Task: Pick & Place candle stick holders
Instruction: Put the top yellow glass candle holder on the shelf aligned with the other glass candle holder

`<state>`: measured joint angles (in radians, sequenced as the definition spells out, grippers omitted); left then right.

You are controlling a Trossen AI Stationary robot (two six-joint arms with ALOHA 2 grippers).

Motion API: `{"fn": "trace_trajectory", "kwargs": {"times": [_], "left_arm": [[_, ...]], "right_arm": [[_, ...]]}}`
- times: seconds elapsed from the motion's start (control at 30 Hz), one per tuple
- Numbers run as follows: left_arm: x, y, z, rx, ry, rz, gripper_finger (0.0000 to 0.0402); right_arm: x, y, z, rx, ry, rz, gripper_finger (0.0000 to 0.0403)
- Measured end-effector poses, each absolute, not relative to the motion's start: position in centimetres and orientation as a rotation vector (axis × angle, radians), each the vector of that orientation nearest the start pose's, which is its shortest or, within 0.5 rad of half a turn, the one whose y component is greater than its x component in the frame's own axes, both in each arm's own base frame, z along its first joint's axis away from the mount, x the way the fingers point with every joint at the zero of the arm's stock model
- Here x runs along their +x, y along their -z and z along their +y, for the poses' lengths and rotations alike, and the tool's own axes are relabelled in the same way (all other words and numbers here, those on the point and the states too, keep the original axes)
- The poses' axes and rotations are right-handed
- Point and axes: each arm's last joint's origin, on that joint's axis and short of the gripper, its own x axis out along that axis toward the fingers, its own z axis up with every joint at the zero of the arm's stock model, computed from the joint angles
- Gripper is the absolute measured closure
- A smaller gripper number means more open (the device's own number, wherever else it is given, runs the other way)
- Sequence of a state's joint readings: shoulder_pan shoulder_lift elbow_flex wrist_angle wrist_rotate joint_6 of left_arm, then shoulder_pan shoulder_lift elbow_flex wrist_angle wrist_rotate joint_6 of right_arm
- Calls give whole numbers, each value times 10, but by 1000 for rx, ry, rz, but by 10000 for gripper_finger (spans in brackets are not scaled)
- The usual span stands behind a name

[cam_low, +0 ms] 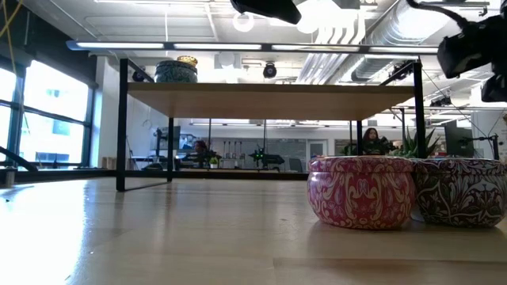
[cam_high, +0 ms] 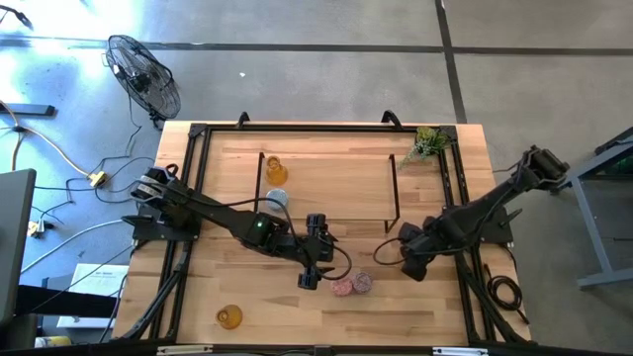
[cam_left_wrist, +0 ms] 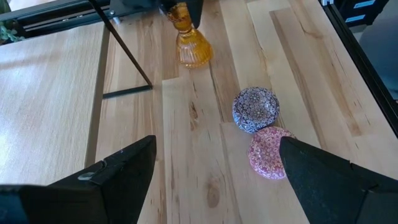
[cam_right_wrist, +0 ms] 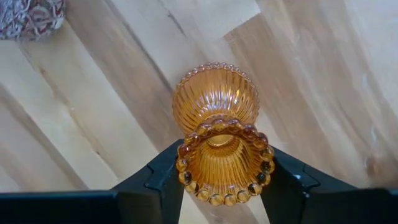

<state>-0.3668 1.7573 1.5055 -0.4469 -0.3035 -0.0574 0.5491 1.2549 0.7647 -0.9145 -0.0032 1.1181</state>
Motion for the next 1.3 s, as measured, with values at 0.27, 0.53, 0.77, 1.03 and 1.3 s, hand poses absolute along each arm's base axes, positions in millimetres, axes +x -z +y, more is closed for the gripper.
{"fn": "trace_trajectory", "kwargs": {"times": [0.27, 0.53, 0.77, 1.03, 1.3], "left_arm": [[371, -299, -133, 174, 42, 661, 67], [371, -299, -133, 170, 41, 658, 67], [371, -299, -133, 169, 41, 655, 67], [396, -295, -145, 181, 135, 465, 67], [418, -285, -151, 191, 199, 309, 67]], "right_arm": [[166, -205, 121, 528, 307, 1357, 239], [172, -241, 138, 510, 254, 1212, 248], [171, -274, 142, 467, 257, 1146, 236], [173, -294, 143, 433, 241, 1085, 249], [173, -294, 143, 412, 245, 1091, 236]]}}
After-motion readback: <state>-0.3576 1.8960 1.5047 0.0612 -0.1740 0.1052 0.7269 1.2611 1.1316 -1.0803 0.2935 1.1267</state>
